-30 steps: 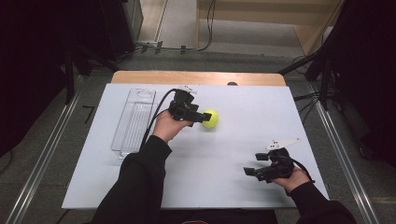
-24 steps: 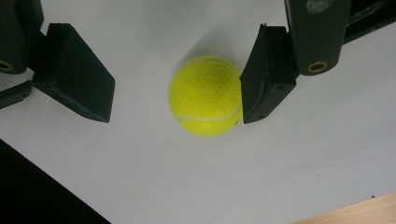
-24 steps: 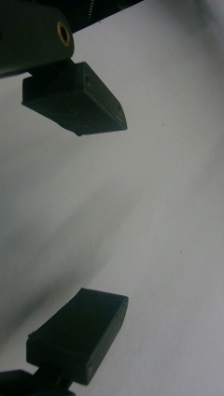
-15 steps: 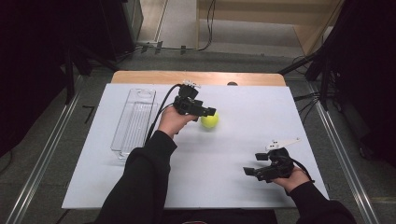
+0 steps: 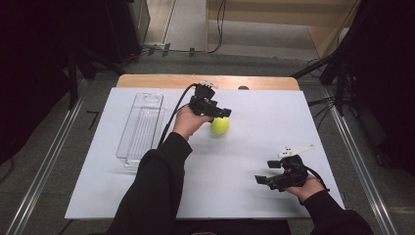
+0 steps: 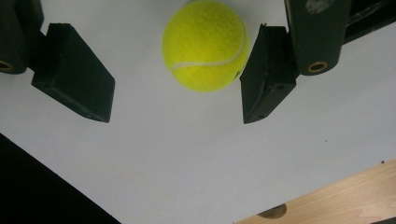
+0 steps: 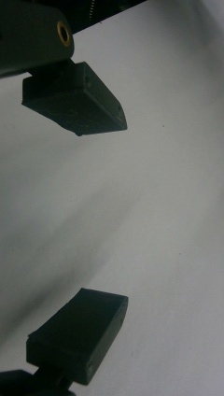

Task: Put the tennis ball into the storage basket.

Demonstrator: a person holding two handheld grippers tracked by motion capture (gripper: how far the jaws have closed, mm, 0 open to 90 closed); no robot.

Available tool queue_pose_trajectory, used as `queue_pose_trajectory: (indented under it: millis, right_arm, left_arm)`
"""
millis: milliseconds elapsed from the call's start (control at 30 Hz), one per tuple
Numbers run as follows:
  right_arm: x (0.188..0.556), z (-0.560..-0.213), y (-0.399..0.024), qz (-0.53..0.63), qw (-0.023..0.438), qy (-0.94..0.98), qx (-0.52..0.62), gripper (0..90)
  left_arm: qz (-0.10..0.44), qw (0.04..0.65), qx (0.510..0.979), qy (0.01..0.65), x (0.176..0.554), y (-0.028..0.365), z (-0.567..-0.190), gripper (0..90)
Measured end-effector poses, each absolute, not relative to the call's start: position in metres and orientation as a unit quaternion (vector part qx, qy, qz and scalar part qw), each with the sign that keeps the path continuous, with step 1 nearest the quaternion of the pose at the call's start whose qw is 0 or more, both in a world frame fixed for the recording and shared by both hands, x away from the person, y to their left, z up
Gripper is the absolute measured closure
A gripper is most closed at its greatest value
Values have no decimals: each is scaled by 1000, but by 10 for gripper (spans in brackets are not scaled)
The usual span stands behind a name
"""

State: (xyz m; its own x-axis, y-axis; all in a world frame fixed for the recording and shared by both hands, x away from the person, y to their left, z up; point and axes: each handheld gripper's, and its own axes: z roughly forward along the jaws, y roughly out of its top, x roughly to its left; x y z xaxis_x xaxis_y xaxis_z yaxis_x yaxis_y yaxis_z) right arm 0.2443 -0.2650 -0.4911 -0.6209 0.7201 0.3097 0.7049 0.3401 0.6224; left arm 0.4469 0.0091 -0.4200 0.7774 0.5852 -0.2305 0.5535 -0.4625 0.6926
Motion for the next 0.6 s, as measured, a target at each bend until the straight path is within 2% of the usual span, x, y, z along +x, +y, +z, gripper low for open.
queue_pose_trajectory:
  millis: [433, 500, 600]
  right_arm:
    - [244, -491, -265, 375, 11, 820, 432, 127]
    - [244, -491, -265, 375, 11, 820, 433, 127]
    - [244, -491, -265, 374, 10, 820, 432, 127]
  left_arm:
    - [25, 401, 852, 335, 455, -5, -424, 270]
    - [22, 409, 849, 335, 456, -7, -426, 206]
    - [26, 415, 843, 341, 458, -8, -428, 25]
